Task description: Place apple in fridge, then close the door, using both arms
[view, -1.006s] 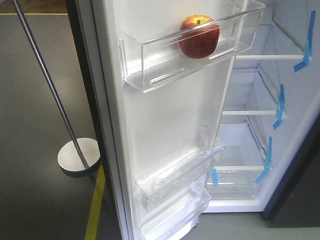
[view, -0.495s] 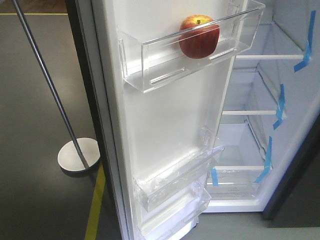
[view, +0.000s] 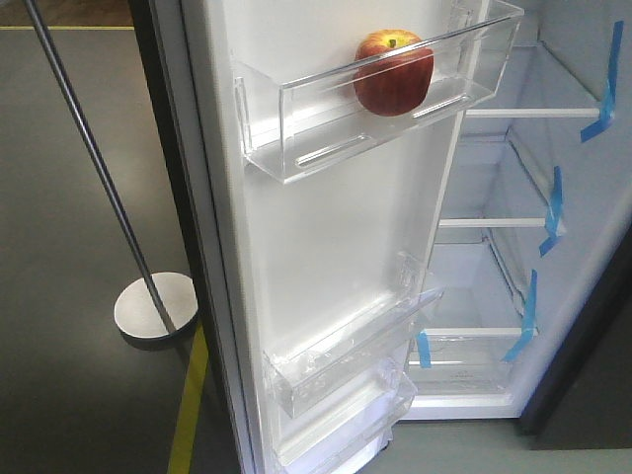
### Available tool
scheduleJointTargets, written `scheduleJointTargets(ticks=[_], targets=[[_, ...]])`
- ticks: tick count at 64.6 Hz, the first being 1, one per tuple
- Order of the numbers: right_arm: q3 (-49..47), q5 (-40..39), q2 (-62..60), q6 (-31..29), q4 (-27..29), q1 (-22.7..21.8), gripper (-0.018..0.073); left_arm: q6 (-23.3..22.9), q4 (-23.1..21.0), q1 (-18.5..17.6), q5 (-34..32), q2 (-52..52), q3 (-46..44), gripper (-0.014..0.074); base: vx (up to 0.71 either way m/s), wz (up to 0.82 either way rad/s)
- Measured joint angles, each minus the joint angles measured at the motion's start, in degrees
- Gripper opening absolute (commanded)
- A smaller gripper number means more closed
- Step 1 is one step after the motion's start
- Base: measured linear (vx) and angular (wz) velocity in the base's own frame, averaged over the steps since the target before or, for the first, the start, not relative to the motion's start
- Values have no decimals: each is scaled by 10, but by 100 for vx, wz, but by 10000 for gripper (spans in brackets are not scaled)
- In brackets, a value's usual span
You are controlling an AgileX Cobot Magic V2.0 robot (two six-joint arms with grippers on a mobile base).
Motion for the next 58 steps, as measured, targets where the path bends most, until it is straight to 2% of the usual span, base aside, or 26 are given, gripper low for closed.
scheduleJointTargets(ticks=[6,13,26,47,52,58], targets=[[0,3,0,0,0,0,484,1,0,0,82,108,-85,-5,0,0],[0,3,0,0,0,0,484,1,1,0,122,203,-128,-5,0,0],[0,4,0,0,0,0,484,1,1,0,121,282,-136,-5,0,0],[0,4,0,0,0,0,484,3,1,0,98,315,-136,13,0,0],[0,5,0,0,0,0,484,3,1,0,90,320,-136,52,0,0],[0,6,0,0,0,0,484,7,2,0,84,322,-136,157,0,0]])
